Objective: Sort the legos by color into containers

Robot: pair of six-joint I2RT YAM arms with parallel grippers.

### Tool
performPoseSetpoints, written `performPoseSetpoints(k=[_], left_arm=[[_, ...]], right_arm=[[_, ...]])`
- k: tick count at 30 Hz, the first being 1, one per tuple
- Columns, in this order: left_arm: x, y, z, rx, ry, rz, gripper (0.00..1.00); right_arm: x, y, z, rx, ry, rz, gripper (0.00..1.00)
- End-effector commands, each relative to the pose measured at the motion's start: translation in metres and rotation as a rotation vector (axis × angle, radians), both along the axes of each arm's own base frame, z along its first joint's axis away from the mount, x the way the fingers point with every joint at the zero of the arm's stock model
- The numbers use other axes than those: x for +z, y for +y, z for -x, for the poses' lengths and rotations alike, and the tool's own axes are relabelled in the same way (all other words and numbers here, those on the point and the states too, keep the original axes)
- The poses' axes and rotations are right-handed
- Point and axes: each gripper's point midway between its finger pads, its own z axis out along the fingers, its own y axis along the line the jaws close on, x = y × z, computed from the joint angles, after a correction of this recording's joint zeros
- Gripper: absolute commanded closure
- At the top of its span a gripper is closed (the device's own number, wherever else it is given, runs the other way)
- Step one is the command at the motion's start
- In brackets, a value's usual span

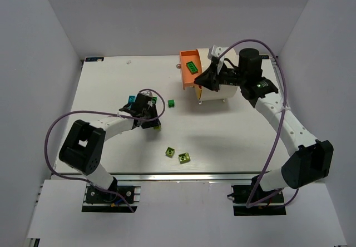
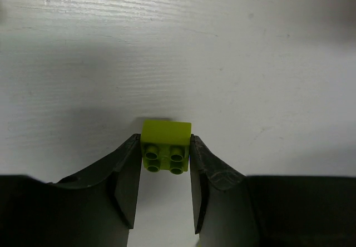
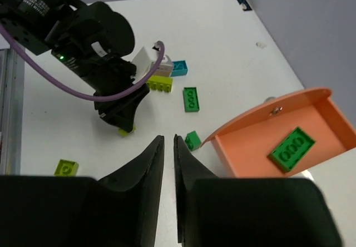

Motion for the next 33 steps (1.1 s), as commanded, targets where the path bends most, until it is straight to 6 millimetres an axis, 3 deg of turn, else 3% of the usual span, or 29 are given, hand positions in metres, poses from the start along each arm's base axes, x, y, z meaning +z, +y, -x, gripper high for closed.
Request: performPoseSetpoints(k=[1, 4, 5, 8, 12, 16, 19, 21, 22, 25, 31, 33], left_arm=[[0.004, 0.002, -0.009, -0.004, 0.01, -0.056, 0.89], [0.005, -0.001, -0.013, -0.005, 0.012, -0.056, 0.75], [0.007, -0.002, -0.016, -0.004, 0.009, -0.055, 0.6], [0.01, -0.003, -0.018, -0.002, 0.011, -0.054, 0.42], [0.024, -0.004, -0.022, 0.005, -0.014, -0.046, 0.37], [0.05, -0.008, -0.032, 0.017, -0.074, -0.013, 0.37], [0.077, -0.015, -0.042, 0.021, -0.143, 0.036, 0.47], [0.093, -0.025, -0.05, 0.019, -0.189, 0.095, 0.63], [0.104, -0.027, -0.054, 0.014, -0.208, 0.136, 0.79], [0.131, -0.039, -0.067, 0.008, -0.283, 0.214, 1.0], [0.17, -0.063, -0.094, -0.014, -0.402, 0.339, 1.0], [0.172, -0.066, -0.104, -0.005, -0.408, 0.334, 1.0]], right_arm=[[0.001, -0.007, 0.011, -0.009, -0.036, 0.004, 0.8], [-0.003, -0.011, 0.014, -0.027, -0.031, 0.009, 0.75], [-0.009, -0.012, 0.015, -0.032, -0.024, 0.015, 0.73], [-0.015, -0.015, 0.016, -0.048, -0.015, 0.022, 0.66], [-0.018, -0.017, 0.019, -0.057, -0.012, 0.027, 0.58], [-0.024, -0.02, 0.023, -0.057, -0.015, 0.037, 0.58], [-0.03, -0.021, 0.027, -0.049, -0.008, 0.045, 0.69], [-0.033, -0.021, 0.03, -0.043, -0.006, 0.046, 0.86], [-0.035, -0.022, 0.031, -0.042, -0.005, 0.047, 0.91], [-0.038, -0.022, 0.032, -0.041, 0.0, 0.049, 1.0], [-0.043, -0.021, 0.022, -0.083, -0.01, 0.067, 1.0], [-0.037, -0.016, 0.006, -0.115, -0.026, 0.071, 1.0]])
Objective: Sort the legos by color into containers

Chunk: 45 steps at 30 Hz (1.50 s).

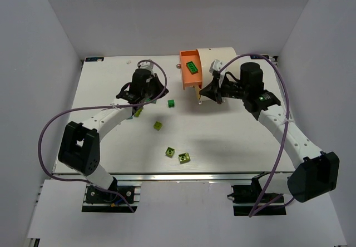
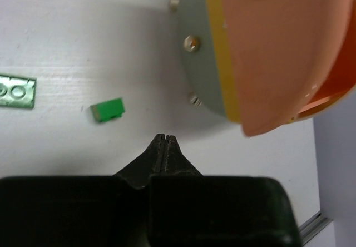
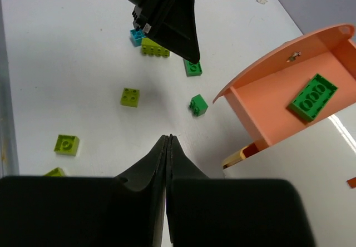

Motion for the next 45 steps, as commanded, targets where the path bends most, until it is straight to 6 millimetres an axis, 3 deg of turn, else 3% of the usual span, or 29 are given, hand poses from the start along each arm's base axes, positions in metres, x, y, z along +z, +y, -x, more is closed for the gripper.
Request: performPoseSetpoints(k=[1, 2, 3, 4, 5, 6, 8, 9, 11, 12, 13, 15, 16, 20, 21, 22, 30, 32, 39, 45], left_arm=[[0.038, -0.013, -0.022, -0.006, -0.098, 0.076, 1.0], [0.033, -0.013, -0.023, -0.003, -0.087, 0.071, 1.0], [0.031, -0.013, -0.022, 0.005, -0.076, 0.075, 1.0], [0.029, -0.01, -0.022, 0.018, -0.073, 0.068, 1.0], [0.021, -0.007, -0.019, 0.029, -0.054, 0.057, 1.0], [0.025, -0.002, -0.017, 0.047, -0.061, 0.054, 1.0], [0.02, 0.02, -0.017, 0.132, -0.06, 0.002, 0.94], [0.021, 0.029, -0.013, 0.162, -0.066, -0.017, 0.73], [0.009, 0.053, -0.009, 0.26, -0.04, -0.095, 0.47], [0.003, 0.062, -0.007, 0.286, -0.024, -0.117, 0.38], [-0.004, 0.071, -0.008, 0.306, -0.003, -0.141, 0.28], [-0.021, 0.081, -0.006, 0.325, 0.051, -0.188, 0.21], [-0.029, 0.083, -0.013, 0.336, 0.083, -0.205, 0.2], [-0.06, 0.098, -0.024, 0.451, 0.286, -0.259, 0.16], [-0.065, 0.097, -0.028, 0.461, 0.32, -0.265, 0.16], [-0.069, 0.09, -0.044, 0.473, 0.342, -0.263, 0.15], [-0.084, 0.074, -0.077, 0.574, 0.476, -0.23, 0.15], [-0.079, 0.075, -0.077, 0.611, 0.503, -0.227, 0.16], [-0.097, 0.087, -0.061, 0.684, 0.574, -0.277, 0.16], [-0.109, 0.083, -0.065, 0.692, 0.59, -0.256, 0.17]], right_arm=[[0.035, 0.015, -0.025, -0.044, -0.12, -0.011, 1.0], [0.04, 0.02, -0.032, -0.051, -0.122, -0.008, 1.0], [0.027, 0.031, -0.04, -0.047, -0.077, 0.019, 1.0], [0.028, 0.038, -0.044, -0.047, -0.071, 0.027, 1.0], [0.044, 0.043, -0.053, -0.065, -0.093, 0.02, 1.0], [0.034, 0.052, -0.06, -0.06, -0.068, 0.034, 1.0], [0.03, 0.062, -0.059, -0.048, -0.053, 0.05, 1.0], [0.026, 0.066, -0.059, -0.034, -0.048, 0.058, 1.0], [0.015, 0.074, -0.046, 0.02, -0.045, 0.088, 0.98], [0.007, 0.074, -0.041, 0.038, -0.037, 0.104, 0.85], [0.001, 0.074, -0.034, 0.062, -0.025, 0.123, 0.78], [-0.001, 0.076, -0.02, 0.11, -0.038, 0.128, 0.62], [-0.011, 0.074, -0.016, 0.115, -0.021, 0.139, 0.6], [-0.012, 0.064, -0.004, 0.101, -0.028, 0.143, 0.53], [-0.015, 0.06, -0.005, 0.086, -0.015, 0.148, 0.53], [-0.02, 0.058, -0.003, 0.077, -0.004, 0.157, 0.53], [-0.024, 0.042, 0.011, 0.038, -0.007, 0.157, 0.51], [-0.025, 0.039, 0.012, 0.027, -0.009, 0.16, 0.51], [-0.03, 0.035, 0.014, 0.015, 0.006, 0.157, 0.51], [-0.027, 0.036, 0.016, 0.016, 0.005, 0.147, 0.51]])
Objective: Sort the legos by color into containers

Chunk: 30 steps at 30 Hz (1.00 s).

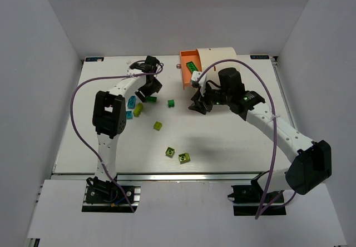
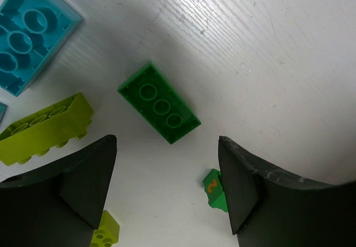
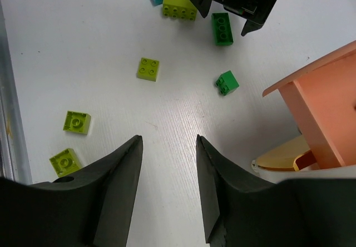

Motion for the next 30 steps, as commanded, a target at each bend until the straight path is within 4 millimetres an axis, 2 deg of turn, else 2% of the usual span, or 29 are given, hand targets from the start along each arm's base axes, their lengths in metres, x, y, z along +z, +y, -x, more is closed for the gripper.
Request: performPoseSetpoints(k=[1, 9, 13, 16, 17, 20, 21, 23, 24, 27, 28, 29, 30], left_arm=[[-0.001, -0.001, -0.003, 0.046, -0.009, 0.004, 0.17], [-0.017, -0.008, -0.014, 0.043, 0.012, 0.01, 0.21], [-0.022, -0.008, -0.015, 0.041, 0.017, 0.009, 0.27], [-0.023, -0.008, -0.015, 0.042, 0.015, 0.009, 0.37], [-0.024, -0.008, -0.014, 0.041, 0.015, 0.012, 0.44], [-0.025, -0.008, -0.012, 0.039, 0.016, 0.014, 0.58], [-0.021, -0.004, -0.015, 0.044, 0.003, 0.021, 0.67], [-0.021, -0.004, -0.01, 0.043, 0.008, 0.022, 0.76], [-0.012, -0.004, -0.012, 0.03, -0.015, 0.027, 0.85], [0.009, -0.009, -0.017, -0.029, -0.084, 0.03, 0.99], [0.035, -0.016, -0.019, -0.058, -0.147, 0.043, 1.0], [0.053, -0.02, -0.028, -0.078, -0.218, 0.059, 1.0], [0.058, -0.02, -0.025, -0.124, -0.235, 0.054, 1.0]], right_arm=[[0.022, 0.0, -0.001, -0.008, -0.055, -0.047, 0.51], [0.022, -0.005, 0.0, -0.021, -0.063, -0.044, 0.5], [0.018, -0.005, 0.002, -0.017, -0.057, -0.038, 0.5], [0.017, -0.006, 0.002, -0.021, -0.053, -0.037, 0.5], [0.016, -0.007, 0.002, -0.023, -0.052, -0.036, 0.5], [0.015, -0.007, 0.002, -0.021, -0.049, -0.035, 0.5], [0.014, -0.008, 0.003, -0.021, -0.048, -0.033, 0.5], [0.013, -0.009, 0.003, -0.022, -0.047, -0.032, 0.5], [0.013, -0.009, 0.004, -0.022, -0.047, -0.031, 0.5], [0.01, -0.012, 0.006, -0.026, -0.044, -0.024, 0.5], [0.008, -0.013, 0.006, -0.028, -0.039, -0.019, 0.5], [0.008, -0.013, 0.007, -0.028, -0.043, -0.017, 0.51], [0.005, -0.016, 0.007, -0.033, -0.04, -0.012, 0.5]])
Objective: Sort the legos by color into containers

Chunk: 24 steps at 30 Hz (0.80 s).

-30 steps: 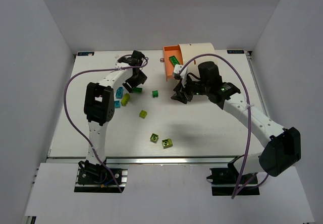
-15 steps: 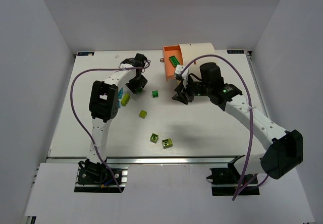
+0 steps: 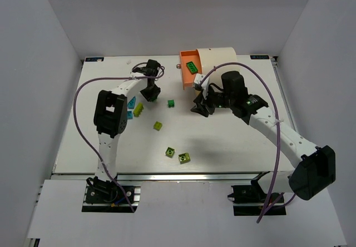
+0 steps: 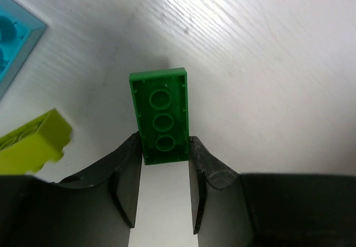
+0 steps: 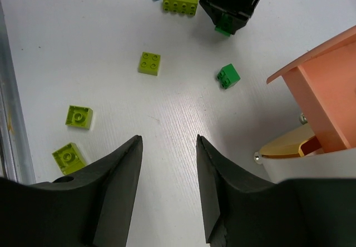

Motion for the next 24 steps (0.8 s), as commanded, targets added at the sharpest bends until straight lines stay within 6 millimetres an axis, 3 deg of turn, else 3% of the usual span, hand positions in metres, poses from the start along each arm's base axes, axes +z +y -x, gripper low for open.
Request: performPoseSetpoints(k=[1, 2, 3, 4, 5, 6, 7, 8, 10, 11, 14, 16, 17, 18, 20, 21, 24], left_arm=[[0.115, -0.018, -0.015, -0.122, -0.296, 0.094, 1.0], [0.137, -0.024, -0.024, -0.148, -0.385, 0.131, 1.0], [0.137, -0.024, -0.016, -0.196, -0.4, 0.125, 1.0], [0.171, -0.025, -0.012, -0.227, -0.487, 0.15, 1.0], [0.198, -0.041, -0.016, -0.306, -0.6, 0.219, 1.0], [0.211, -0.045, -0.013, -0.362, -0.658, 0.228, 1.0], [0.204, -0.046, -0.004, -0.383, -0.666, 0.244, 1.0], [0.242, -0.061, 0.0, -0.464, -0.791, 0.32, 1.0], [0.254, -0.074, 0.008, -0.544, -0.853, 0.374, 1.0], [0.272, -0.083, 0.006, -0.596, -0.93, 0.406, 1.0], [0.296, -0.11, 0.016, -0.742, -1.022, 0.505, 1.0], [0.295, -0.129, 0.02, -0.826, -1.024, 0.568, 1.0], [0.307, -0.138, 0.02, -0.857, -1.053, 0.584, 1.0], [0.298, -0.15, 0.02, -0.898, -1.027, 0.614, 1.0], [0.312, -0.161, 0.016, -0.931, -1.046, 0.629, 0.98], [0.304, -0.165, 0.01, -0.934, -1.033, 0.633, 0.97], [0.311, -0.177, 0.009, -0.962, -1.045, 0.641, 0.91]], right_arm=[[0.004, -0.007, 0.002, -0.011, -0.029, 0.0, 0.5], [0.003, -0.009, 0.001, -0.017, -0.029, 0.002, 0.5], [-0.001, -0.01, 0.002, -0.018, -0.022, 0.008, 0.5], [-0.002, -0.01, 0.003, -0.017, -0.021, 0.011, 0.5], [-0.003, -0.011, 0.004, -0.017, -0.02, 0.013, 0.5], [-0.005, -0.012, 0.005, -0.017, -0.02, 0.017, 0.51], [-0.011, -0.016, 0.005, -0.025, -0.01, 0.026, 0.51], [-0.012, -0.017, 0.006, -0.026, -0.009, 0.029, 0.51], [-0.021, -0.019, 0.01, -0.02, 0.003, 0.041, 0.51], [-0.023, -0.02, 0.011, -0.021, 0.006, 0.043, 0.51], [-0.027, -0.022, 0.013, -0.016, 0.005, 0.048, 0.53], [-0.028, -0.023, 0.013, -0.019, 0.005, 0.051, 0.54], [-0.029, -0.024, 0.013, -0.021, 0.004, 0.053, 0.54], [-0.031, -0.025, 0.014, -0.021, 0.005, 0.057, 0.54], [-0.031, -0.026, 0.014, -0.024, 0.003, 0.057, 0.55], [-0.032, -0.028, 0.014, -0.028, 0.005, 0.058, 0.55], [-0.033, -0.028, 0.014, -0.028, 0.002, 0.056, 0.55]])
